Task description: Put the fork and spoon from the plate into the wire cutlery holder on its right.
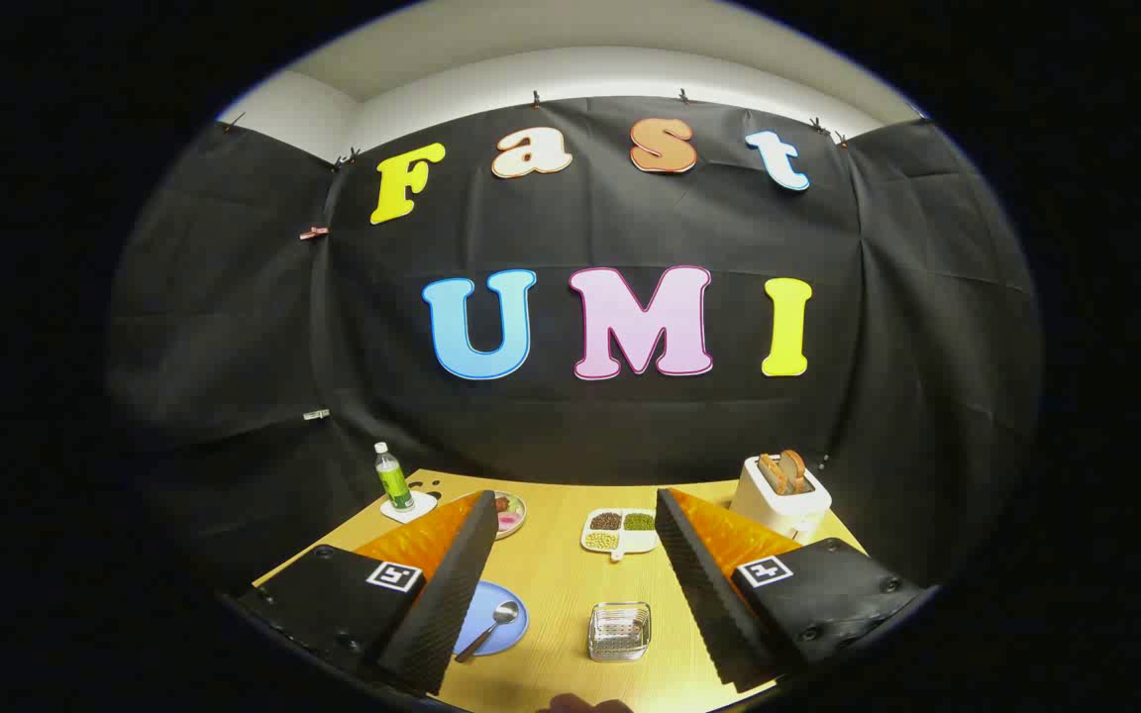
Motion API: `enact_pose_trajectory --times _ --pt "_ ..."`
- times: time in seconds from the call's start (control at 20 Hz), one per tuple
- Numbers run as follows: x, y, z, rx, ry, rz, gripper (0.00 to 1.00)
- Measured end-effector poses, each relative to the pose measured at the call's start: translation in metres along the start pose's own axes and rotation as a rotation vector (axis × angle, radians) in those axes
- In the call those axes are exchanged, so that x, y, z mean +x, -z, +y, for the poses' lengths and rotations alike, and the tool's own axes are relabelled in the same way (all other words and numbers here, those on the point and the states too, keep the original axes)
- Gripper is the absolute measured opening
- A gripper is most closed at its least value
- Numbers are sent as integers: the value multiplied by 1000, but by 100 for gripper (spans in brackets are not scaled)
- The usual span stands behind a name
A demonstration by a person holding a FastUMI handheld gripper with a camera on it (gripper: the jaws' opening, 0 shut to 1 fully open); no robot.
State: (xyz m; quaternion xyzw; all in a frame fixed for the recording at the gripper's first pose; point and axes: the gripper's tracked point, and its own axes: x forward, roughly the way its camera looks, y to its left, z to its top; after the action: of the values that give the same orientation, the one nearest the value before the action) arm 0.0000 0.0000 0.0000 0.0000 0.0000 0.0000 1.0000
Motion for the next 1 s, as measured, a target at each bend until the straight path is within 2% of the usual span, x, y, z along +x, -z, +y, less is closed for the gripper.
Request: enact_pose_trajectory --times 0.5,0.8,1.0 --pt "5 10 -2 -5 11 30 99" --pt "15 18 -8 -11 49 53 99" --pt "23 40 -6 -19 64 110 99"
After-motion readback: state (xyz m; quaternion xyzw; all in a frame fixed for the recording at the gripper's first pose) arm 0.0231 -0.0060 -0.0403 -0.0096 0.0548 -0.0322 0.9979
